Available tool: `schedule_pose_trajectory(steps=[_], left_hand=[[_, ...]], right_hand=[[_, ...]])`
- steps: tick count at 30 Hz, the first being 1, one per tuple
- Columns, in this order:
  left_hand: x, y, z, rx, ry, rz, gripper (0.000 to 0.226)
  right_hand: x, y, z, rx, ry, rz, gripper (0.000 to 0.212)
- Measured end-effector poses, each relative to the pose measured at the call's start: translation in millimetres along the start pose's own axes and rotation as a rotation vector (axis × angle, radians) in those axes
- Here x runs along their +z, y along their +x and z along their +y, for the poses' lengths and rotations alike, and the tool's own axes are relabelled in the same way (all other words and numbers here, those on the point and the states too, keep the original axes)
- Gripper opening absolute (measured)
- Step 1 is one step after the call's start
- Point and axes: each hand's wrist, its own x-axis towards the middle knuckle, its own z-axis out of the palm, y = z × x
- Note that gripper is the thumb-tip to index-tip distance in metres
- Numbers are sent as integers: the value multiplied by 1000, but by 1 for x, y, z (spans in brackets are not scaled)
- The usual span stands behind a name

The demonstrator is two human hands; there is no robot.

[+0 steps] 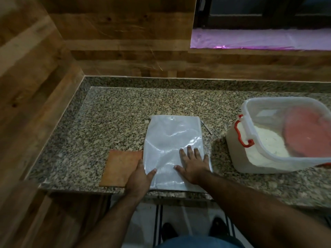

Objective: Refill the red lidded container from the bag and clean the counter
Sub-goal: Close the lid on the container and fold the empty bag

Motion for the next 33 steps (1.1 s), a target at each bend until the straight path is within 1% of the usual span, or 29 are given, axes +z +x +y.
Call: schedule_pose_trajectory(steps=[2, 6, 8, 9, 10, 12, 15, 17, 19, 22, 24, 26, 28, 30, 31, 33], left_hand=[[0, 6, -1, 20, 87, -26, 81], [-4, 13, -1, 38, 246, -30, 96], [-13, 9, 10, 53, 266, 0, 90], [-17, 6, 18, 76, 274, 18, 84], [-21, 2, 31, 113, 281, 35, 80], [-30, -8, 63, 216, 280, 65, 71], [-38, -25, 123, 438, 158, 127, 52], [-37, -38, 165, 606, 72, 165, 42], [-32, -52, 203, 757, 12, 179, 37], [-15, -71, 258, 964, 5, 166, 40], [5, -80, 293, 1087, 63, 142, 44], [29, -90, 326, 1170, 136, 121, 46], [55, -98, 355, 1208, 199, 81, 49], [81, -105, 379, 1196, 255, 13, 54], [94, -109, 390, 1165, 300, -34, 57], [119, -112, 405, 1070, 466, -112, 63]], right_hand=[[5, 2, 5, 4, -43, -3, 97], [2, 4, 9, -2, -73, -23, 101], [-14, -1, 7, -6, -79, -24, 95], [-27, -6, 6, -7, -73, -5, 88], [-44, -12, 6, -11, -74, 35, 77], [-86, -31, 9, -50, -109, 182, 57], [-153, -72, 33, -145, -59, 455, 40], [-188, -102, 62, -169, -28, 663, 33], [-209, -130, 99, -117, -16, 819, 27], [-215, -160, 165, 20, 20, 924, 26], [-208, -173, 211, 96, 72, 984, 26], [-199, -184, 254, 141, 152, 1049, 26], [-188, -192, 294, 177, 218, 1090, 25], [-176, -192, 333, 222, 285, 1068, 23], [-169, -190, 352, 240, 369, 1046, 23], [-155, -178, 386, 266, 673, 1018, 21]])
